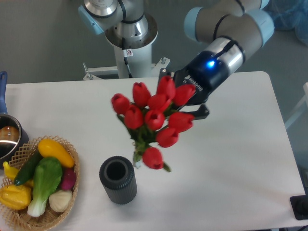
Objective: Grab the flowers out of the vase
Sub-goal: 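Carry the held tulips away from the vase and lower them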
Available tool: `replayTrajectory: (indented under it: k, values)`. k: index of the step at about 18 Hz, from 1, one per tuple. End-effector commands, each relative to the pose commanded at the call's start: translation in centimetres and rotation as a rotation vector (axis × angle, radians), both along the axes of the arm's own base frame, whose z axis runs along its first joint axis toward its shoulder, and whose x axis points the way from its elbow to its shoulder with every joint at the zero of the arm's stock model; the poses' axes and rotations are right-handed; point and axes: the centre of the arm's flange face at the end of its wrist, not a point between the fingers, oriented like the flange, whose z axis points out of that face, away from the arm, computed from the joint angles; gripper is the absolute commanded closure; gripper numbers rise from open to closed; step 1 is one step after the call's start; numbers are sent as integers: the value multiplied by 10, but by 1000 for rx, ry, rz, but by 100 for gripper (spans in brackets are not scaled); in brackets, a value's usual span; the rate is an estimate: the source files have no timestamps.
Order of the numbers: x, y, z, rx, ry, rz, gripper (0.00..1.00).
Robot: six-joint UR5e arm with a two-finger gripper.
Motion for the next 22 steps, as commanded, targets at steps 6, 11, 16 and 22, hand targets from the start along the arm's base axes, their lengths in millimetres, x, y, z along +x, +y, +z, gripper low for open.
replayTrajectory:
  k: [6, 11, 16, 22]
  values:
    - [-18, -13, -11, -134, 98, 99, 99]
    - [-27, -17, -26, -246, 195, 148, 99]
    - [-33, -23, -41, -362, 263, 189, 97]
    - [-38, -36, -87, -647, 374, 228, 93]
